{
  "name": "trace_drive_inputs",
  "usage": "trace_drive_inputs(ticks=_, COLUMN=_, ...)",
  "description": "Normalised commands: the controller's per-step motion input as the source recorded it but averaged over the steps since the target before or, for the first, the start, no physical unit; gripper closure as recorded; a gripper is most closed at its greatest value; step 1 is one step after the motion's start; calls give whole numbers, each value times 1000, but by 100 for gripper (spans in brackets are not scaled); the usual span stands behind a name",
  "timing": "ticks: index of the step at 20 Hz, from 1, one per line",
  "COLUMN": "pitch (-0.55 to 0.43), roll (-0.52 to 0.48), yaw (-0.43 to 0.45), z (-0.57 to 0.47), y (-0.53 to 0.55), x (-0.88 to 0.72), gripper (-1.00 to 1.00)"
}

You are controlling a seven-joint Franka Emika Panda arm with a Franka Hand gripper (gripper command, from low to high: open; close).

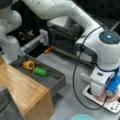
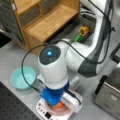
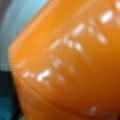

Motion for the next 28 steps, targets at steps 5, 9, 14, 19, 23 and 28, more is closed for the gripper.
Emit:
trace_drive_inputs(ticks=5, pitch=89, roll=-161, yaw=337, z=289, y=5, x=131, gripper=100)
trace_drive_inputs(ticks=9, pitch=111, roll=-200, yaw=442, z=216, y=-93, x=143, gripper=100)
trace_drive_inputs(ticks=14, pitch=91, roll=-255, yaw=466, z=175, y=-102, x=172, gripper=100)
trace_drive_inputs(ticks=19, pitch=25, roll=-358, yaw=499, z=194, y=-132, x=141, gripper=100)
trace_drive_inputs(ticks=23, pitch=60, roll=-244, yaw=556, z=238, y=-168, x=68, gripper=100)
trace_drive_inputs(ticks=28, pitch=65, roll=-82, yaw=589, z=242, y=-218, x=27, gripper=100)
